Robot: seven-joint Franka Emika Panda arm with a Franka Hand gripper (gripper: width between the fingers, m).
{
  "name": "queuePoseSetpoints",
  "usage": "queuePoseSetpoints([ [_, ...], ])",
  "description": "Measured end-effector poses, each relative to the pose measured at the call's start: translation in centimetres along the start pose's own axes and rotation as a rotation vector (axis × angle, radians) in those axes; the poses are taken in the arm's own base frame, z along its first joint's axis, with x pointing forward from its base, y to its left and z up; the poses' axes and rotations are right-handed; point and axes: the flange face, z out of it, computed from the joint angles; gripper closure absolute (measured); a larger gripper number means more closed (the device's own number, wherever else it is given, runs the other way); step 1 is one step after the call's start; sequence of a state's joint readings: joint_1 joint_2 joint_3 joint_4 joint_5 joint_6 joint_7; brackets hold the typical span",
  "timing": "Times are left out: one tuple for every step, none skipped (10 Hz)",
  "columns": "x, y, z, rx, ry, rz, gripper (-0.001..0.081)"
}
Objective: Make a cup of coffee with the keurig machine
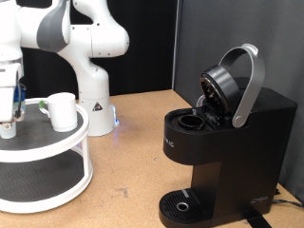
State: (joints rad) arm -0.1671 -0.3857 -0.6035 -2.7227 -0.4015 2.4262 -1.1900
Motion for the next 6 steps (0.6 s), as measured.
queuePoseSetpoints([
  [0.00,-0.01,0.02,0.000,0.000,0.000,0.0253],
  [-0.01,0.01,0.00,0.000,0.000,0.000,0.0432],
  [-0.02,0.01,0.00,0.000,-0.001,0.000,0.0432],
  [-0.07,0.05,-0.07,0.008,0.001,0.004,0.0447],
  [-0.19,0.21,-0.38,0.022,0.005,0.008,0.0447],
  [-0.25,0.40,-0.95,0.039,0.021,0.006,0.0448],
])
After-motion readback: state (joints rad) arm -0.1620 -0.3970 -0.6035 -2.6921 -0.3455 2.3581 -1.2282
